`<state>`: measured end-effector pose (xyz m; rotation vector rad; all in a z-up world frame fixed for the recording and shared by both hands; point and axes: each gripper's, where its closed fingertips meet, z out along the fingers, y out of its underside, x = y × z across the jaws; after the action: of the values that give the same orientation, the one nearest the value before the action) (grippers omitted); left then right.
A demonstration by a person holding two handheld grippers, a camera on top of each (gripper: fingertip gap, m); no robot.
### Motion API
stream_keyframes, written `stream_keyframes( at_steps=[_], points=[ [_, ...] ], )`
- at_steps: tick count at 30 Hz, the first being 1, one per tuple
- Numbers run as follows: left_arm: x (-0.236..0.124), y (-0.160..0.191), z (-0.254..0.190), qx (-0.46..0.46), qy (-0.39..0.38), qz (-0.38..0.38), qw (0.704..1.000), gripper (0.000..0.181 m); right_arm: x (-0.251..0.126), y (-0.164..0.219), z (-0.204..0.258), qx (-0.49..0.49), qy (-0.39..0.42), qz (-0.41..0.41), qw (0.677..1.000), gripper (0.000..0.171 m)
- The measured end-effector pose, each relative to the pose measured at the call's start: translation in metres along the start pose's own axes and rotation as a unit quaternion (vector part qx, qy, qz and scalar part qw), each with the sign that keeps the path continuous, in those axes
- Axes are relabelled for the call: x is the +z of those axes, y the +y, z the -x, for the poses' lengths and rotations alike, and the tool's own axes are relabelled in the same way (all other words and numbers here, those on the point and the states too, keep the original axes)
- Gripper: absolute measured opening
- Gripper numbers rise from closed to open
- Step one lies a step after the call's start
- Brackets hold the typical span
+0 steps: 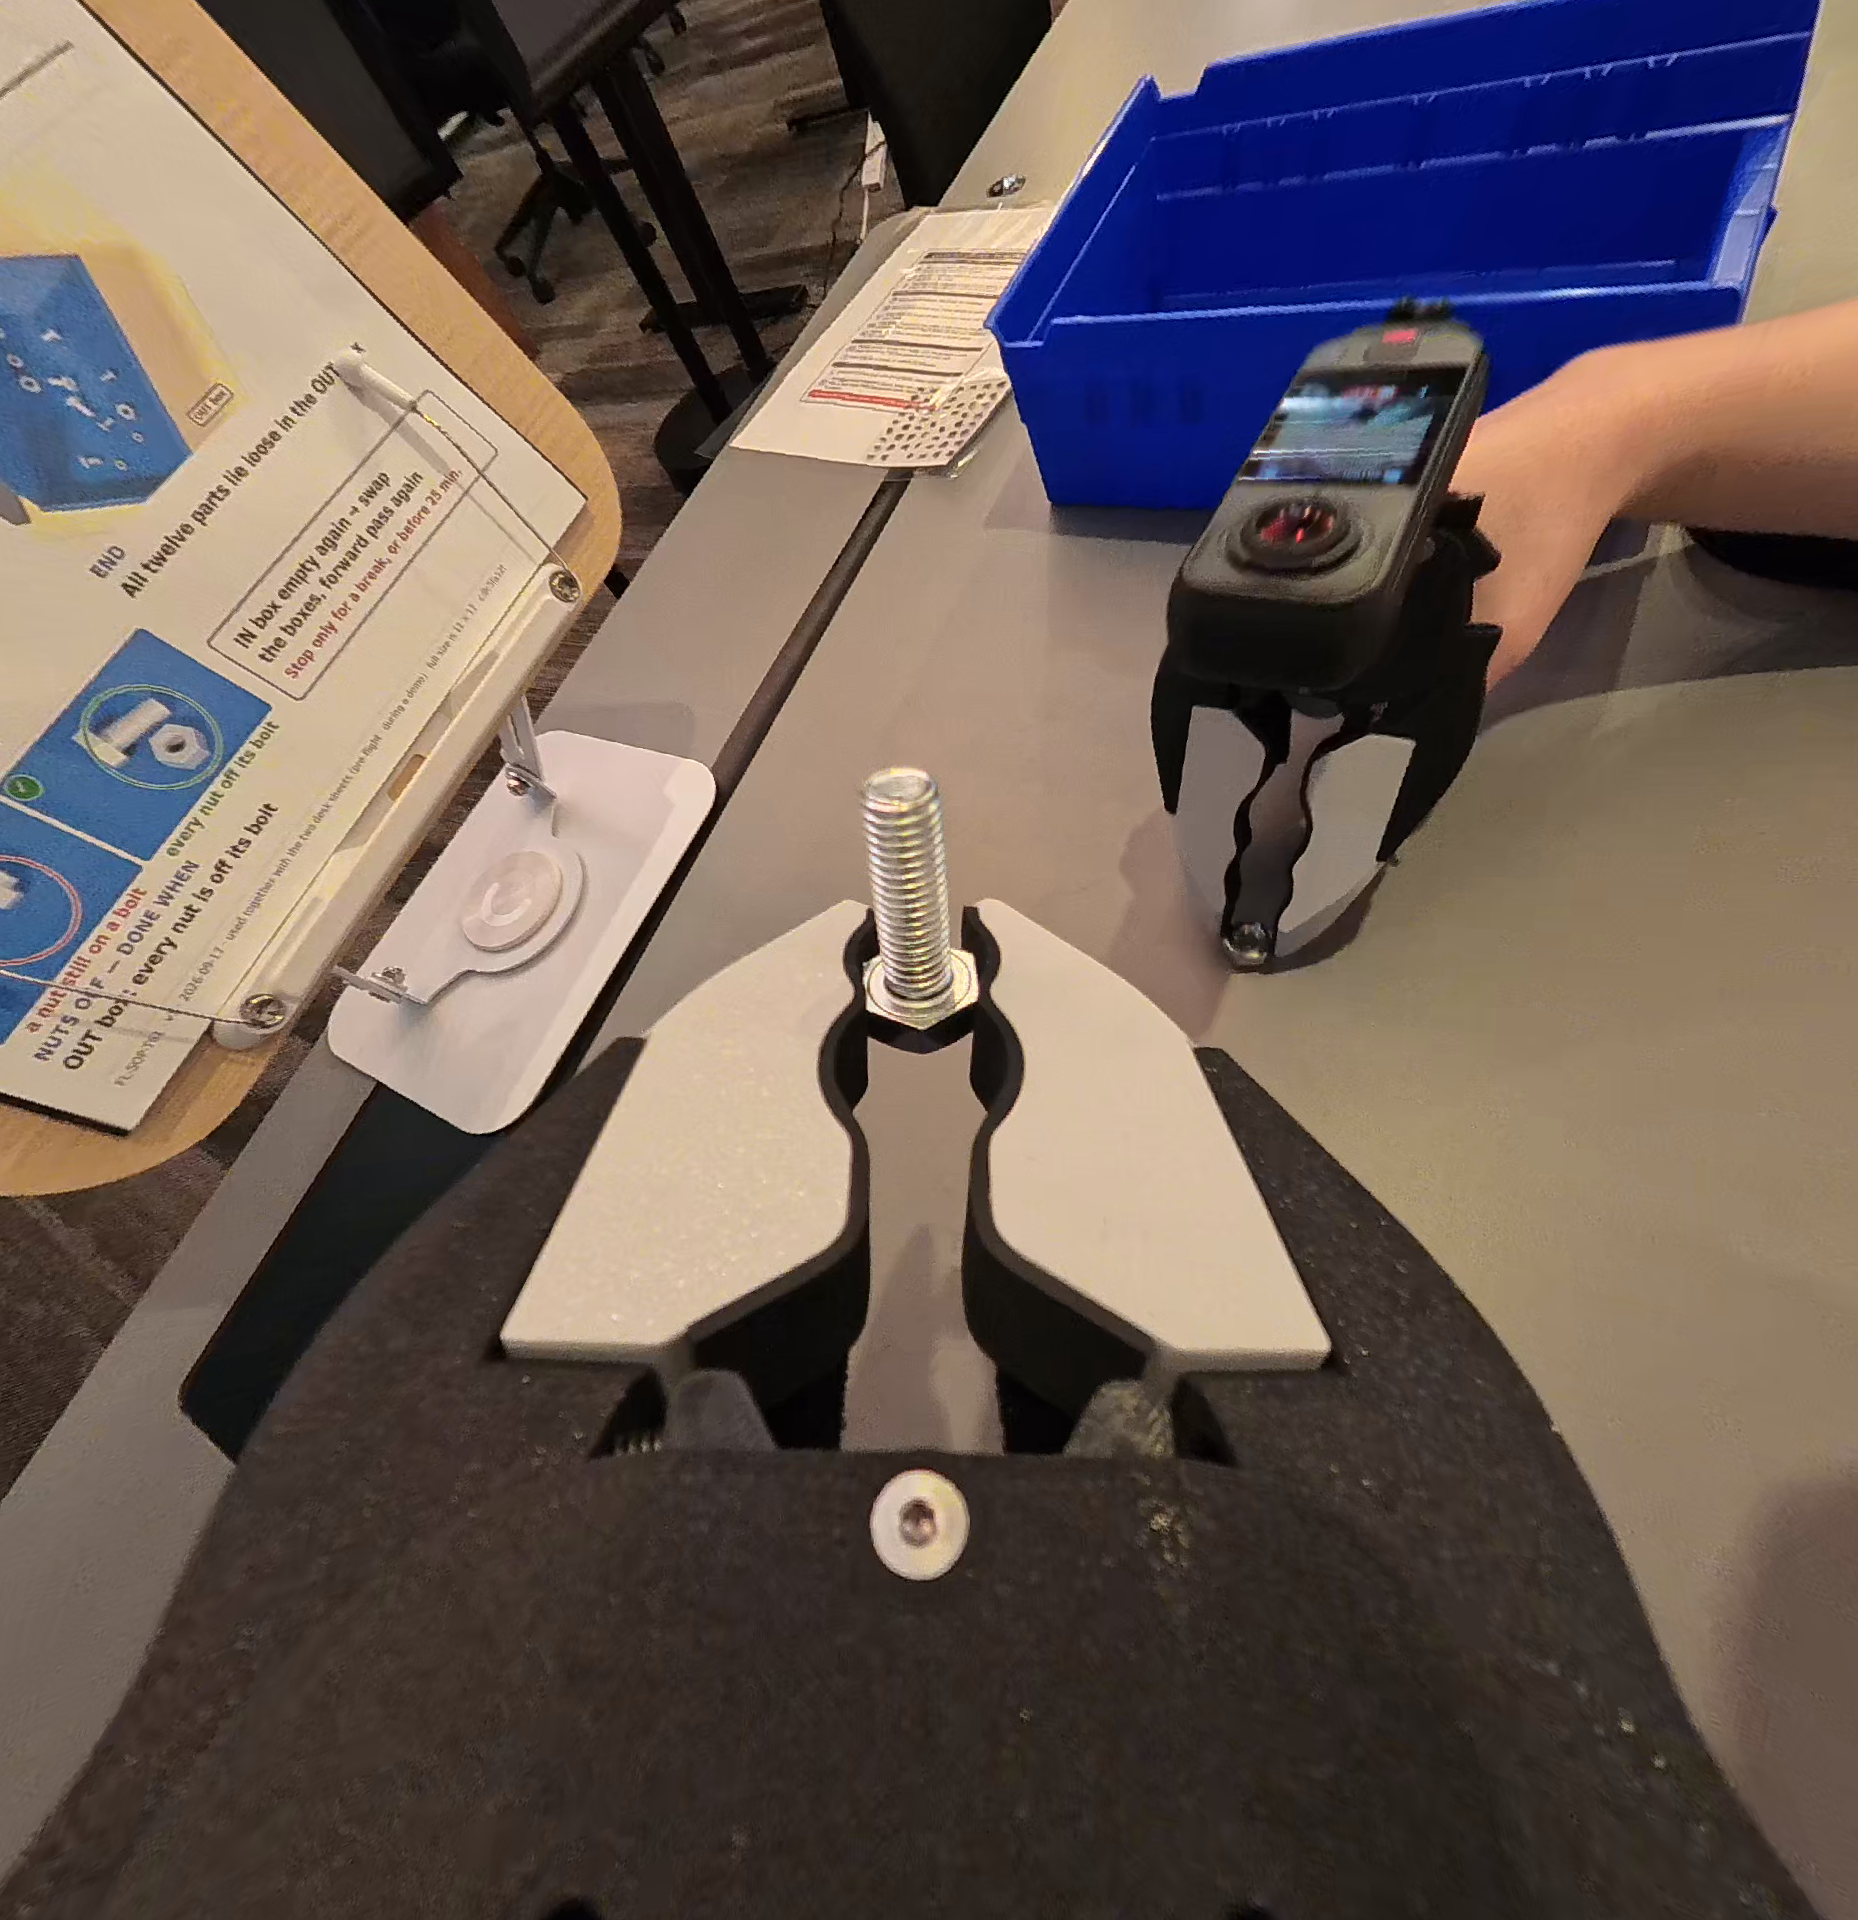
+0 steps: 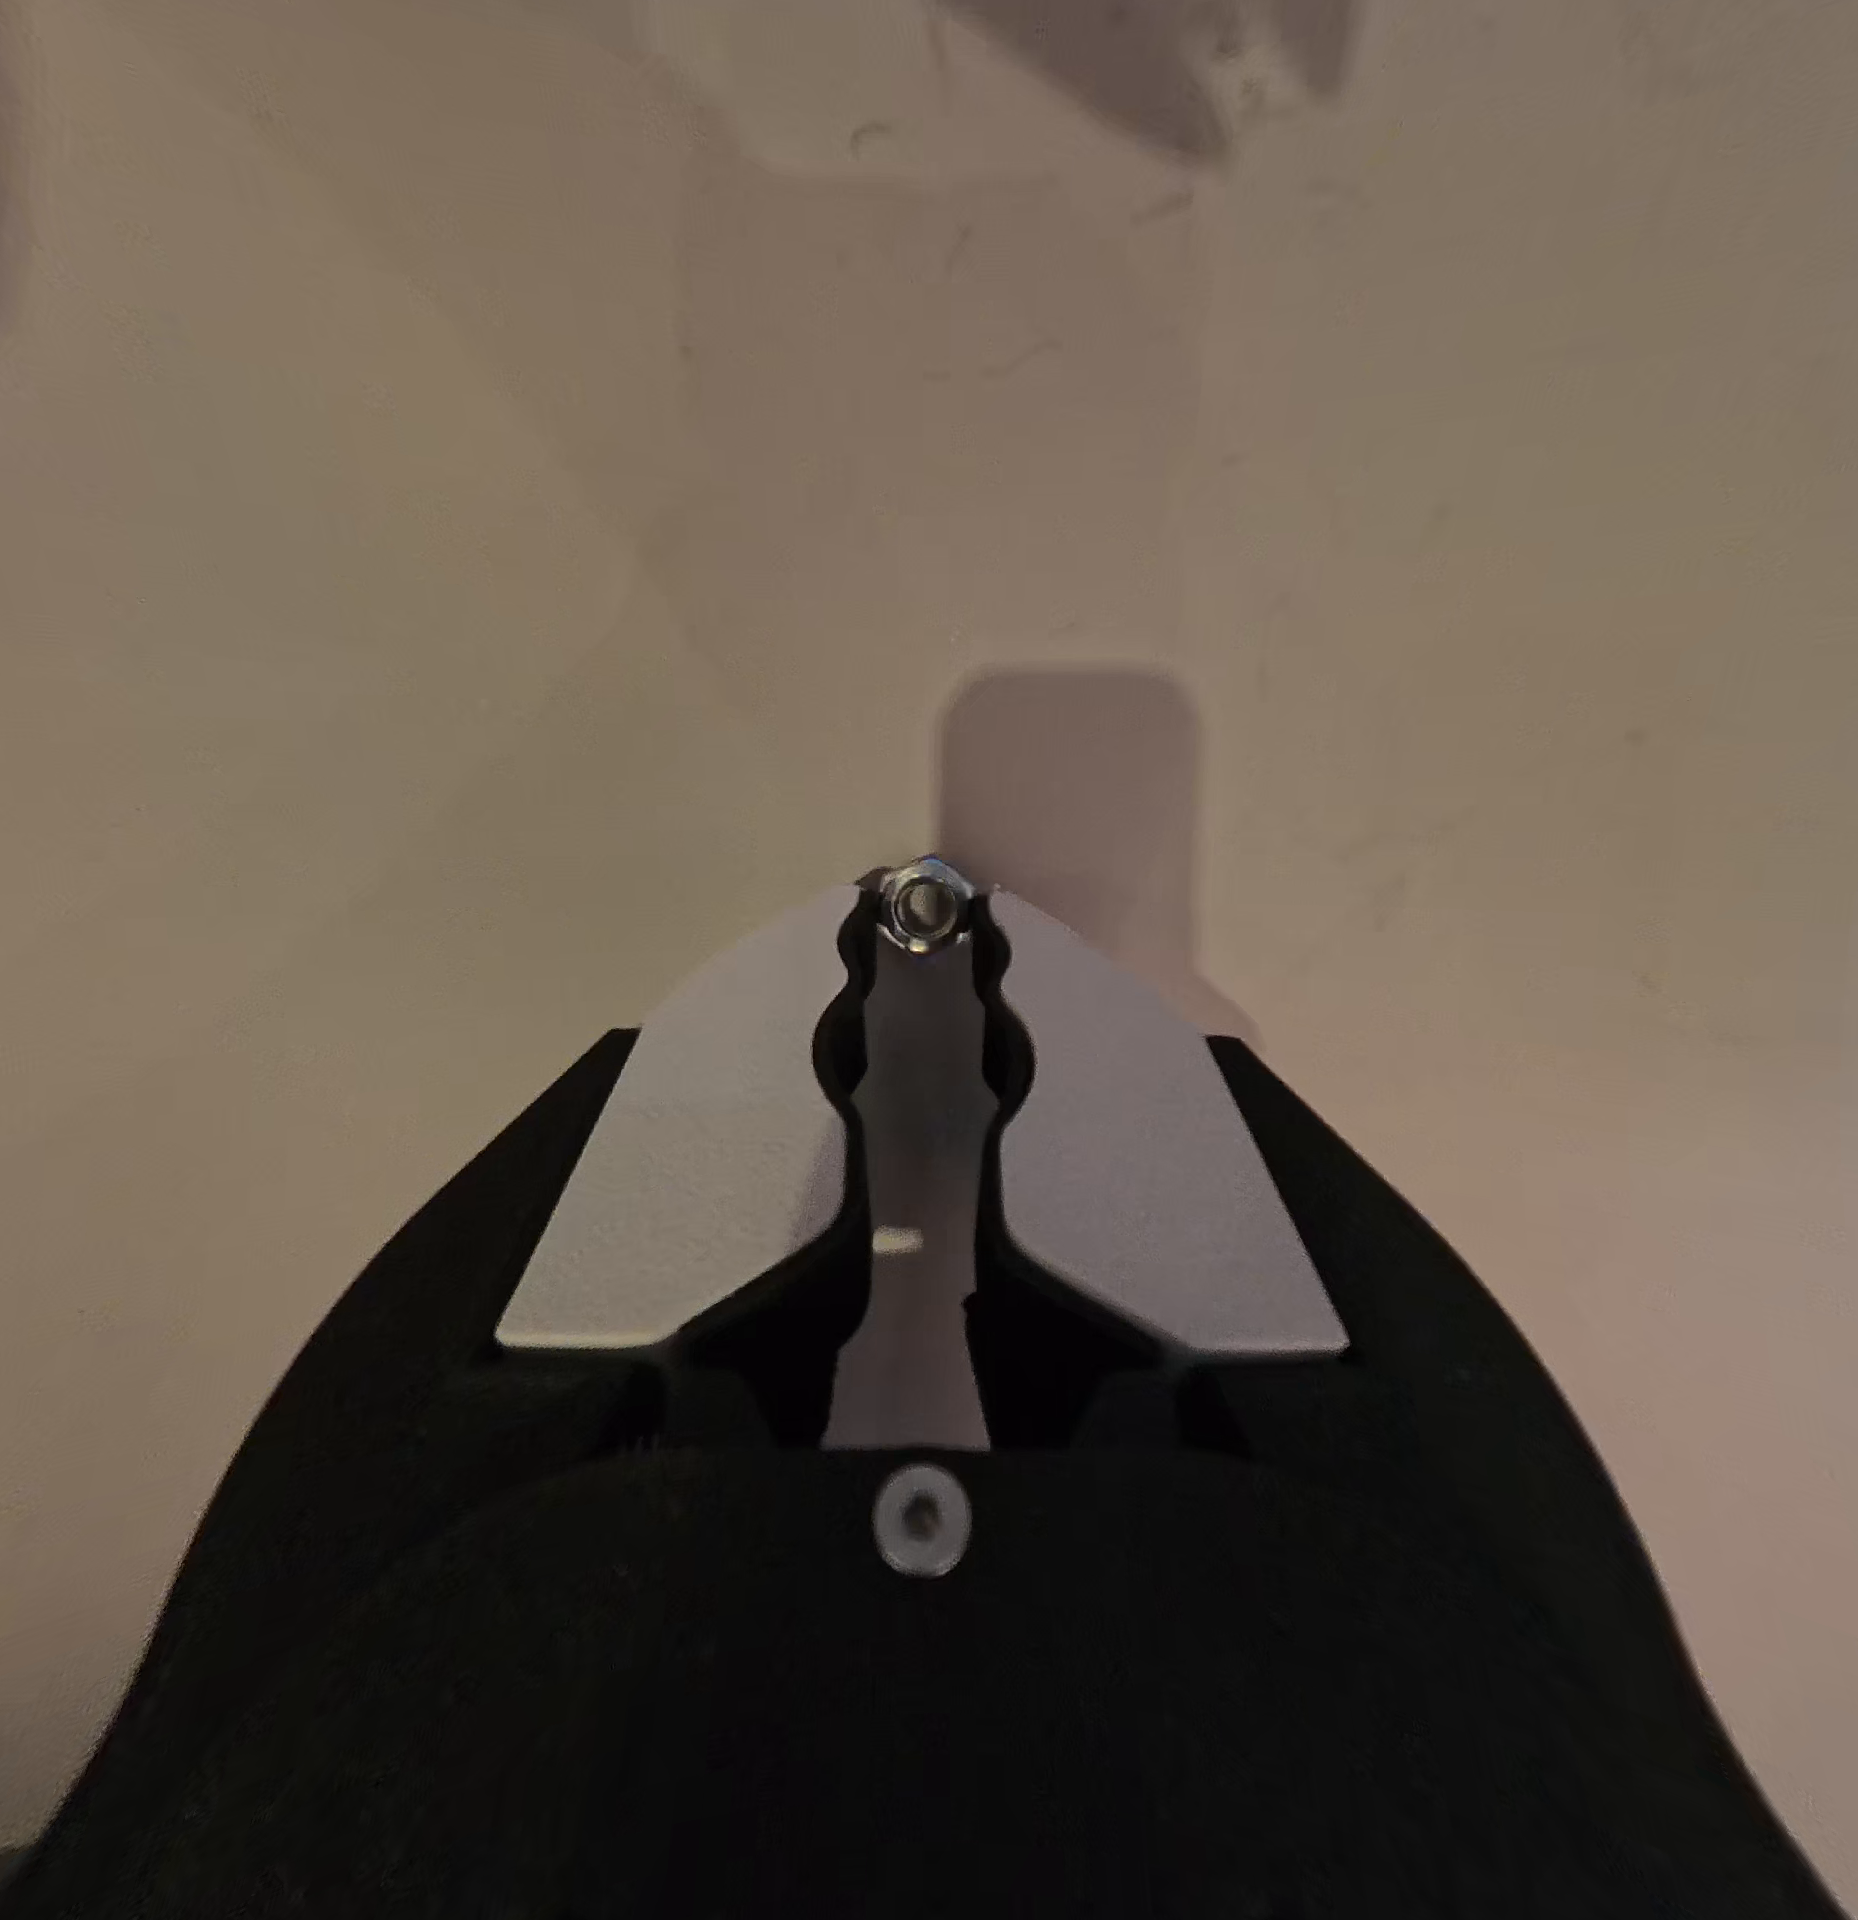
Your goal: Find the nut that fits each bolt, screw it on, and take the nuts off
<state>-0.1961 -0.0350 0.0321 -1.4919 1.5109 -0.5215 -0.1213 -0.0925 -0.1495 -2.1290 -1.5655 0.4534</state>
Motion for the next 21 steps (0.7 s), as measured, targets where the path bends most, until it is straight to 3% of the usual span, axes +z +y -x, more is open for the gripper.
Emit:
stream_keyframes(
  at_steps=[3,7,11,21],
  points=[
    [0.014,0.008,-0.013,0.006,0.035,0.016,0.999,0.014,-0.026,-0.016,0.002,-0.006,0.003,-0.035,0.999,0.017],
    [0.047,0.025,-0.048,0.029,0.11,0.043,0.993,0.014,-0.09,-0.056,0.018,-0.033,0.008,-0.137,0.99,0.017],
    [0.064,0.026,-0.093,0.075,0.194,0.024,0.978,0.014,-0.136,-0.088,0.041,-0.079,0.011,-0.232,0.969,0.017],
    [0.058,0.014,-0.132,0.138,0.251,-0.022,0.958,0.014,-0.129,-0.096,0.059,-0.159,0.037,-0.209,0.964,0.017]
  ],
)
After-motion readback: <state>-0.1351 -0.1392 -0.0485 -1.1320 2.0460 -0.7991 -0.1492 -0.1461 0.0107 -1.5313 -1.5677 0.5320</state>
